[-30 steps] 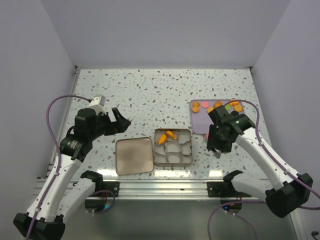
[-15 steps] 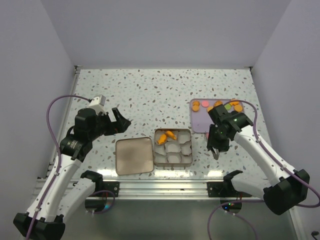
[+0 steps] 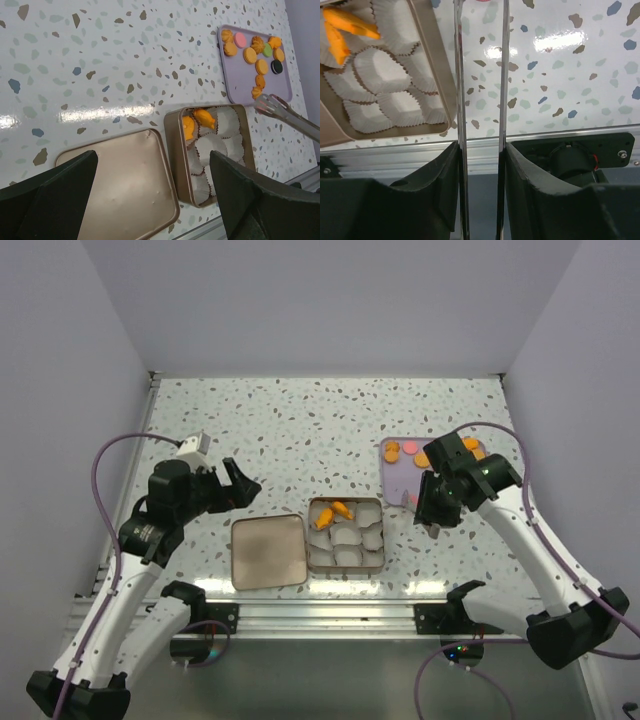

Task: Pack the cookies

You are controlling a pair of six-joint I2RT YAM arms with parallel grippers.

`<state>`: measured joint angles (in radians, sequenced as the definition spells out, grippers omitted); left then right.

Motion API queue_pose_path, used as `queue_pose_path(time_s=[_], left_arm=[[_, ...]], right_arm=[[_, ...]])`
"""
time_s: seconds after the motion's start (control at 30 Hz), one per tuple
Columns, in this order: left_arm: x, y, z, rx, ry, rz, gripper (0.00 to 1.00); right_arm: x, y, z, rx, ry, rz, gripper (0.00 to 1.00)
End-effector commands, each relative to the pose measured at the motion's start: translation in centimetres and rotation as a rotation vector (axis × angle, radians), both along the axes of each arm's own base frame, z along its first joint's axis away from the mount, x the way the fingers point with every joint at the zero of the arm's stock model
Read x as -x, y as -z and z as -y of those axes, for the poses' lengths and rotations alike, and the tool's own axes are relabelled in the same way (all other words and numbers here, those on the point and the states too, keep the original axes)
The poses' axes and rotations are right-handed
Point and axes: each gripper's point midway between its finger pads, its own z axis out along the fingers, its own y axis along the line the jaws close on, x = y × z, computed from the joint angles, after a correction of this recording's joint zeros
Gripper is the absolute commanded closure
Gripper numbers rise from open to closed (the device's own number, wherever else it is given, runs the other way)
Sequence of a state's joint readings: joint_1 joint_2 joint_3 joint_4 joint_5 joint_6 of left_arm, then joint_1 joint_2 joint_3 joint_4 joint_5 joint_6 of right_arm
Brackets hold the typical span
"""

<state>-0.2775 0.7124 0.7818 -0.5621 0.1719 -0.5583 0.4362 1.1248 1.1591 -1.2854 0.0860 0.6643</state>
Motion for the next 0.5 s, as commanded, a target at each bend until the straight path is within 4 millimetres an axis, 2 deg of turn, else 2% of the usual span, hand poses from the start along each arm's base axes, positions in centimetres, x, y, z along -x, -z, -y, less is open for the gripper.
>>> queue_pose_path(time_s=[0.0, 0.17, 0.2, 0.33, 0.47], left_arm=[[0.1, 0.2, 0.2, 0.011, 0.006, 0.007, 0.00], [0.2, 0.2, 0.3, 0.020, 0.007, 0.012, 0.00], [0.1, 0.2, 0.3, 0.019, 0.006, 0.012, 0.00], [0.1, 0.2, 0.3, 0.023, 0.007, 0.013, 0.00], [0.1, 0.3, 0.4, 0.030, 0.007, 0.013, 0.00]], right_arm=[[-0.4, -2.8, -0.3, -0.035, -0.006, 0.055, 0.62], [-0.5, -4.5, -1.9, -0.134, -0.011, 0.078, 0.62], [-0.2, -4.9, -3.0, -0.199, -0.020, 0.069, 0.63], [-0.3, -6.3, -4.7, -0.303, -0.025, 0.102, 0.63], [-0.1, -7.0, -6.2, -0.374, -0.067, 0.109, 0.64]])
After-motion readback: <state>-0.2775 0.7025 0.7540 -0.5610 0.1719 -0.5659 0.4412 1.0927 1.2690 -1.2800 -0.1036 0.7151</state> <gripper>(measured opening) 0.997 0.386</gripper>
